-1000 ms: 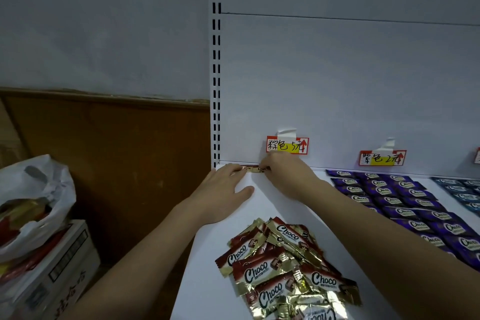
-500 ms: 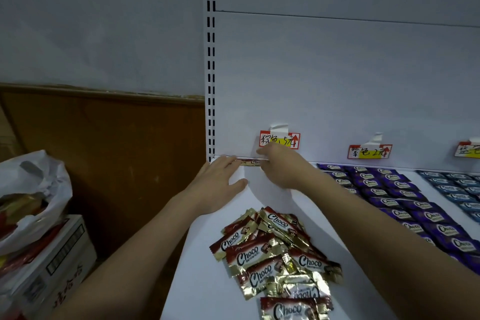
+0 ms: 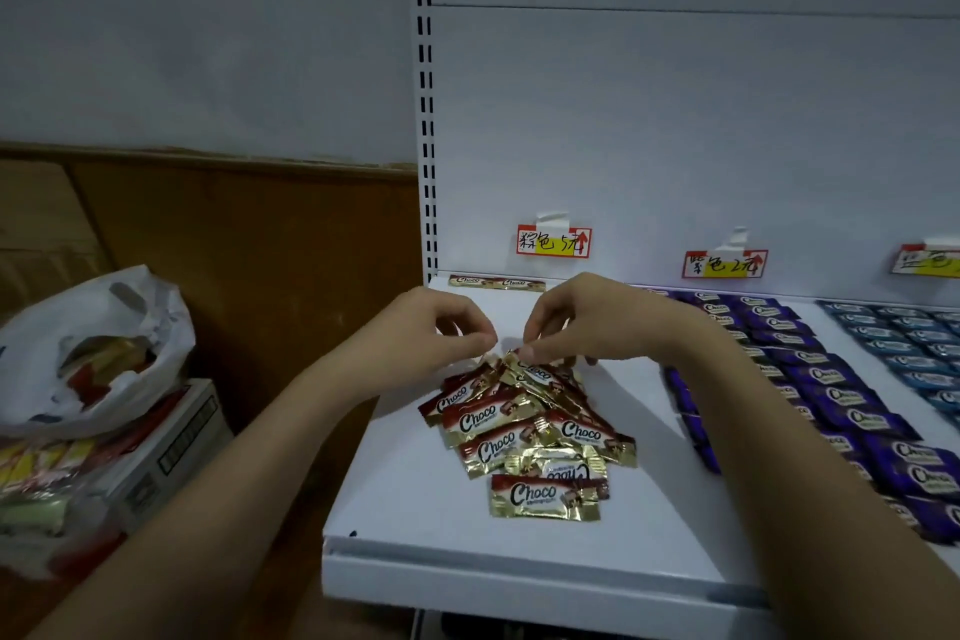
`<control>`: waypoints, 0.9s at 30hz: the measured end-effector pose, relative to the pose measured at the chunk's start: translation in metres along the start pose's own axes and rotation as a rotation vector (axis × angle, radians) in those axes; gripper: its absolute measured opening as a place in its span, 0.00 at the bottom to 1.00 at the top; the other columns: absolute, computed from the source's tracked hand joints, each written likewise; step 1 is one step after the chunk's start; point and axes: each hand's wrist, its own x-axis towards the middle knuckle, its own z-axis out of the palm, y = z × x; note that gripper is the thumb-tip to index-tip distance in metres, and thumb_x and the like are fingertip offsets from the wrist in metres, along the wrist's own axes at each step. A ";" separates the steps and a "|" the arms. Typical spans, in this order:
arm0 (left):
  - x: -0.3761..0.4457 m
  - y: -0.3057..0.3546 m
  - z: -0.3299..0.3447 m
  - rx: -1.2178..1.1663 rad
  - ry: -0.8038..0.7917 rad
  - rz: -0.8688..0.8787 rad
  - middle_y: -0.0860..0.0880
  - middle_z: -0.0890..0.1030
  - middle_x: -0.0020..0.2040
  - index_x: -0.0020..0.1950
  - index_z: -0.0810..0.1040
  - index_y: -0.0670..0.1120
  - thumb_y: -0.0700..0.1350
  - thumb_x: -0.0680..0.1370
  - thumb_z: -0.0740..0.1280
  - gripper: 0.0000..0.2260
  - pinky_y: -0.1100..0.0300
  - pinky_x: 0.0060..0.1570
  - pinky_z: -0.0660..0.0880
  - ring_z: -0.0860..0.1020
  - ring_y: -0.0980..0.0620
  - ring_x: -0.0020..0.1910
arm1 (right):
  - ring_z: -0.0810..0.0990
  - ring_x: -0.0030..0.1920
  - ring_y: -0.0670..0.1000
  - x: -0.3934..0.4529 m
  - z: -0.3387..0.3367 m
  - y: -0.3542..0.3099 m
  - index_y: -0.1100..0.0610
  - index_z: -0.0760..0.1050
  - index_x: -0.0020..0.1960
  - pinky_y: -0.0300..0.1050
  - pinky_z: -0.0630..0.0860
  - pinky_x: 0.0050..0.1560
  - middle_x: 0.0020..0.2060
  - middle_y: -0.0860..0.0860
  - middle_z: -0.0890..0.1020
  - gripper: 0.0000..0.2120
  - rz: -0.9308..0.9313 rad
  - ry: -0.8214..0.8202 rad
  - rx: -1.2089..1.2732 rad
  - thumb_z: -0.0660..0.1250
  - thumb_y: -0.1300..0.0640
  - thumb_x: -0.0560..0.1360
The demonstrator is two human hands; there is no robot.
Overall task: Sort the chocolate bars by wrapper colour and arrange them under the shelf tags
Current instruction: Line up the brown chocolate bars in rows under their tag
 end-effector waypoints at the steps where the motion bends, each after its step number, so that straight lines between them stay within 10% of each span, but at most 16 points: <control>1: -0.004 0.003 -0.004 0.007 -0.039 -0.022 0.61 0.82 0.42 0.46 0.83 0.57 0.52 0.76 0.70 0.03 0.67 0.38 0.74 0.78 0.61 0.44 | 0.82 0.39 0.46 0.000 0.001 0.000 0.49 0.82 0.46 0.32 0.73 0.32 0.39 0.44 0.85 0.11 0.010 -0.024 -0.015 0.75 0.44 0.68; 10: -0.013 0.010 -0.011 0.073 -0.275 -0.163 0.59 0.82 0.43 0.55 0.81 0.58 0.51 0.73 0.73 0.11 0.65 0.41 0.77 0.79 0.60 0.45 | 0.84 0.40 0.45 0.000 0.004 0.003 0.54 0.83 0.49 0.37 0.78 0.41 0.39 0.50 0.85 0.09 -0.014 -0.009 0.137 0.77 0.58 0.69; 17: -0.004 0.003 -0.019 -0.160 -0.046 -0.155 0.56 0.83 0.44 0.47 0.82 0.53 0.46 0.76 0.71 0.02 0.64 0.39 0.79 0.82 0.56 0.46 | 0.83 0.43 0.51 0.002 -0.008 0.012 0.55 0.80 0.49 0.45 0.83 0.44 0.43 0.53 0.86 0.03 0.067 0.253 0.493 0.71 0.59 0.75; 22: 0.023 -0.002 -0.019 -0.236 0.016 -0.195 0.47 0.84 0.45 0.55 0.82 0.51 0.44 0.79 0.67 0.07 0.51 0.36 0.81 0.84 0.45 0.39 | 0.74 0.31 0.49 0.024 -0.017 0.021 0.54 0.81 0.48 0.37 0.75 0.27 0.39 0.55 0.82 0.02 0.168 0.453 0.291 0.71 0.58 0.76; 27: 0.056 -0.025 -0.008 0.049 -0.005 -0.159 0.55 0.80 0.47 0.61 0.80 0.56 0.43 0.80 0.66 0.13 0.63 0.44 0.73 0.78 0.53 0.47 | 0.77 0.39 0.55 0.055 -0.029 0.036 0.57 0.83 0.52 0.42 0.76 0.37 0.46 0.54 0.80 0.10 0.265 0.400 0.002 0.66 0.66 0.76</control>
